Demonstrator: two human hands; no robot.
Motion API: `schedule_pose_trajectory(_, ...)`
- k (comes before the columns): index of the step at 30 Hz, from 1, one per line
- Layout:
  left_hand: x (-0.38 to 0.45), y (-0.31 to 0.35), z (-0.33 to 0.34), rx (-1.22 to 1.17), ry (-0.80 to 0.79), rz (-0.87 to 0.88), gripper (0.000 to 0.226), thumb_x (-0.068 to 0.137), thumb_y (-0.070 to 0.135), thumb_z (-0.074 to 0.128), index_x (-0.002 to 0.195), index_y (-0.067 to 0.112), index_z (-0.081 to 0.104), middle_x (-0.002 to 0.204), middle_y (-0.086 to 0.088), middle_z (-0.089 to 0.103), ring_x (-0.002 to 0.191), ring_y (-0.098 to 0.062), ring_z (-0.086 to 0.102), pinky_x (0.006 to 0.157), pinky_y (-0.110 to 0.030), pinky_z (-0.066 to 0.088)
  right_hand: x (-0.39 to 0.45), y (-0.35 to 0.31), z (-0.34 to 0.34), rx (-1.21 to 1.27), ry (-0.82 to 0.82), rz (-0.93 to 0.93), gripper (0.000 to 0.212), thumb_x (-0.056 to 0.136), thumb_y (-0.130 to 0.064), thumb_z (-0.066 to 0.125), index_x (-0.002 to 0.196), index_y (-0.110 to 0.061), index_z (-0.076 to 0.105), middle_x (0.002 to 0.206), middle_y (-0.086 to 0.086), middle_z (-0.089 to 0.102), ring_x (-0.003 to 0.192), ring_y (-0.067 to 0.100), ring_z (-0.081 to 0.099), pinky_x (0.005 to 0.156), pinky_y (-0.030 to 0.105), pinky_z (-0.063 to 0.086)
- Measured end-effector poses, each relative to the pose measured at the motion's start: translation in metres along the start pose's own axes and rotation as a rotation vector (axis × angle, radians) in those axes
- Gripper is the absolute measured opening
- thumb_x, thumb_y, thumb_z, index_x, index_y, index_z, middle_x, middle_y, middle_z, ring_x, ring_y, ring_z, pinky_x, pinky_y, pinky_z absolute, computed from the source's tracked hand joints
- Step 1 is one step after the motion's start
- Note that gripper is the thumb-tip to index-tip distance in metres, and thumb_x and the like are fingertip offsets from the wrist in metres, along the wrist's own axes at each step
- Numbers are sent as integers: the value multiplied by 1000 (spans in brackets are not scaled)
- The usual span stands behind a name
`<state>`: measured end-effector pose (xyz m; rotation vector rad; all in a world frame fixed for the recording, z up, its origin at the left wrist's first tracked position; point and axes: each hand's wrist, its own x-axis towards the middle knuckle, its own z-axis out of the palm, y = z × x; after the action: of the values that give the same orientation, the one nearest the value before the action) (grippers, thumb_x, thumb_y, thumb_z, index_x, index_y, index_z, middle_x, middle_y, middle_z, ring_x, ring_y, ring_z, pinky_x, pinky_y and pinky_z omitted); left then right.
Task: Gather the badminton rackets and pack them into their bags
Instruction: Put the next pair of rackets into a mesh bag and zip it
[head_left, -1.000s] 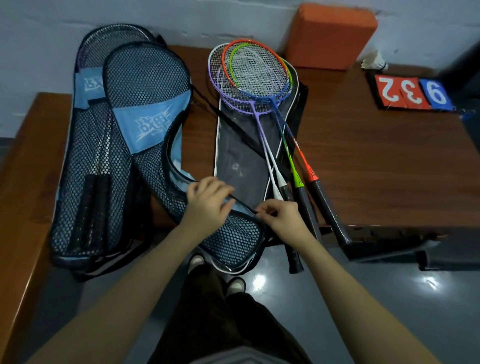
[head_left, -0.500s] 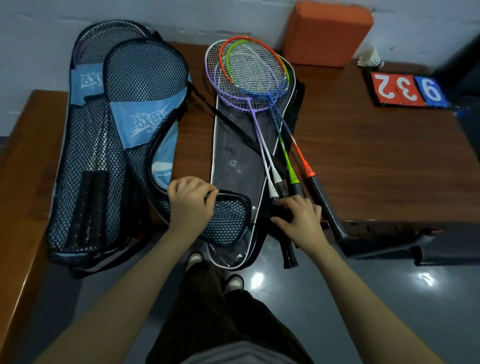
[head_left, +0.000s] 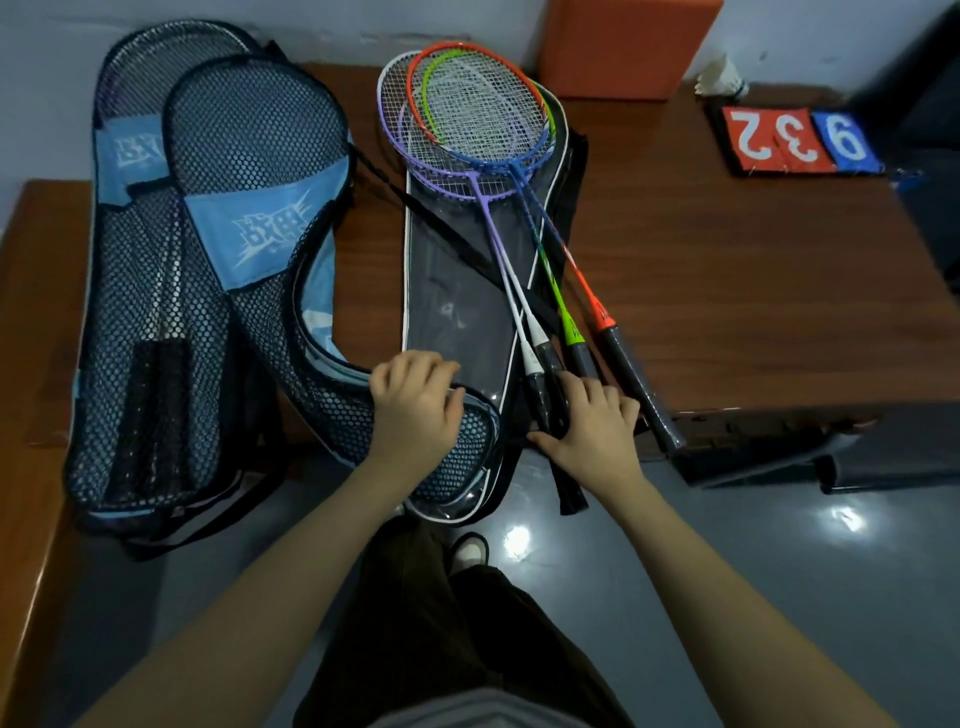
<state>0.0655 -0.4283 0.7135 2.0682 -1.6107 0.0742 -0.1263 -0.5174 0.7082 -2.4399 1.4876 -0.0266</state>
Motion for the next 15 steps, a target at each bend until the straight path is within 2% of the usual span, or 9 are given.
schedule_pose_trajectory(3, -9, 19, 13, -8, -95, 214, 30, 79, 35, 60, 95, 11, 67, 101, -5, 63, 105, -23, 50, 86, -38, 29, 2, -1, 2, 18, 34, 6, 73, 72, -48, 68, 132, -16, 41, 123, 8, 53, 114, 29, 45, 95, 40, 25)
schedule_pose_trajectory(5, -15, 26, 25, 36, -172, 286, 35, 74, 42, 62, 92, 12, 68, 98, -4, 64, 103, -23, 49, 86, -38, 29, 3, -2, 1, 82, 54, 38, 73, 69, -47, 70, 130, -15, 43, 122, 6, 54, 115, 27, 45, 94, 39, 25)
schedule_pose_trajectory(9, -19, 28, 37, 84, -224, 233, 22, 67, 33, 73, 82, 18, 68, 88, -2, 62, 94, -22, 43, 80, -37, 28, 2, -1, -8, 256, 106, 84, 75, 64, -41, 73, 128, -16, 43, 123, 2, 52, 119, 21, 43, 95, 35, 22)
schedule_pose_trajectory(11, -19, 27, 38, 65, -205, 232, 10, 72, 28, 67, 76, 19, 68, 84, -2, 60, 91, -23, 42, 77, -37, 28, 2, -1, -17, 322, 118, 59, 74, 64, -37, 75, 127, -18, 42, 124, -1, 51, 120, 17, 43, 93, 31, 20)
schedule_pose_trajectory(13, -19, 27, 40, 41, -209, 247, 13, 76, 25, 57, 70, 18, 66, 81, -1, 58, 89, -22, 42, 77, -36, 27, 1, -1, -26, 360, 120, 42, 71, 65, -33, 75, 127, -18, 43, 126, -3, 51, 119, 14, 44, 91, 27, 18)
schedule_pose_trajectory(15, -18, 29, 37, -17, -199, 207, 12, 78, 22, 55, 72, 18, 64, 83, 0, 58, 89, -22, 45, 78, -34, 25, -1, 2, -31, 358, 137, 52, 66, 66, -29, 73, 126, -21, 44, 125, -3, 52, 118, 13, 46, 90, 27, 17)
